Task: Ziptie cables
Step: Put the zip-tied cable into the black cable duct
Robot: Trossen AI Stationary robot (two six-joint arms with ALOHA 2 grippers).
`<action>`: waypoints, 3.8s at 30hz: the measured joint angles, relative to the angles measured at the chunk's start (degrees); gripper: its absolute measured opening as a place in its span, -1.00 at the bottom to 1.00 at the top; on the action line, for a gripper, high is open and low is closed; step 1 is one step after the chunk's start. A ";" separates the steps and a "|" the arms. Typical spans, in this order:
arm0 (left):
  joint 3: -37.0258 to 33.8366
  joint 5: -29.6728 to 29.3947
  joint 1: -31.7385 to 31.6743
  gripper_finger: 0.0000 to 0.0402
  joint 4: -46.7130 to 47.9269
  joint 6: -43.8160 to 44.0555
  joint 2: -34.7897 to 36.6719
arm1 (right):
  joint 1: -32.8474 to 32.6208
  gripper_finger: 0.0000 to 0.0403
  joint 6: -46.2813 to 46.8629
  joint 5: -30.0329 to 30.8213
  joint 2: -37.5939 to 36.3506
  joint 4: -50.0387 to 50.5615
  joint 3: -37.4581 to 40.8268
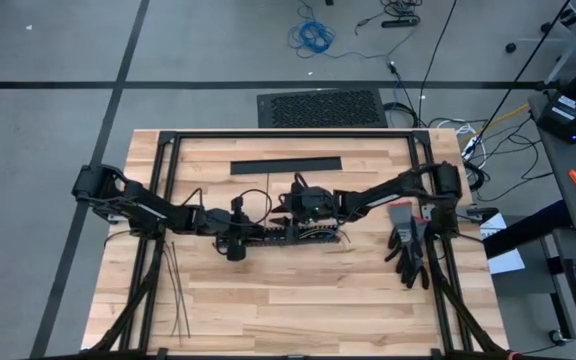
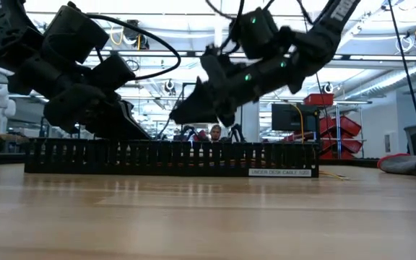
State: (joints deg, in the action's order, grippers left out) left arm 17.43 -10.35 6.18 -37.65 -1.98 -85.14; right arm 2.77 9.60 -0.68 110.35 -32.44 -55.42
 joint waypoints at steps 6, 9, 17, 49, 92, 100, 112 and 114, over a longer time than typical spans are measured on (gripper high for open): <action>0.00 -0.20 1.10 -0.98 0.29 -0.54 0.04 | 1.07 -0.34 3.41 -2.95 2.18 -1.38 -0.02; 0.00 -0.22 1.30 -0.99 0.33 -1.42 0.04 | 1.09 -0.34 4.36 -4.25 2.18 -3.48 -0.11; 0.00 -0.35 1.35 -0.99 0.35 -1.50 0.04 | 1.31 -0.46 4.42 -4.29 2.18 -1.51 -2.17; 3.67 -4.09 3.75 -0.99 5.86 -4.50 0.02 | 1.83 -0.72 4.63 -4.96 4.93 -0.75 -3.17; 8.46 -11.72 10.18 -0.99 10.09 -8.91 0.00 | 1.62 -1.00 7.62 -3.59 7.58 1.07 -3.17; 8.50 -11.74 9.43 -0.99 10.94 -7.46 0.00 | 0.78 -0.99 7.07 -3.98 7.58 -3.09 -3.15; 8.50 -11.75 9.43 -0.99 11.08 -7.28 -1.02 | 1.36 -0.51 2.19 -2.05 4.19 -2.76 -3.14; 8.50 -11.76 9.33 -0.99 10.69 -6.80 -2.32 | 1.39 -0.44 1.11 -2.06 2.71 -2.66 -3.13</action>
State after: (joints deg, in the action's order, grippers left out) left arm 25.93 -22.11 15.51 -26.95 -8.78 -87.46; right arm 4.16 10.70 -2.74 113.06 -35.10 -58.54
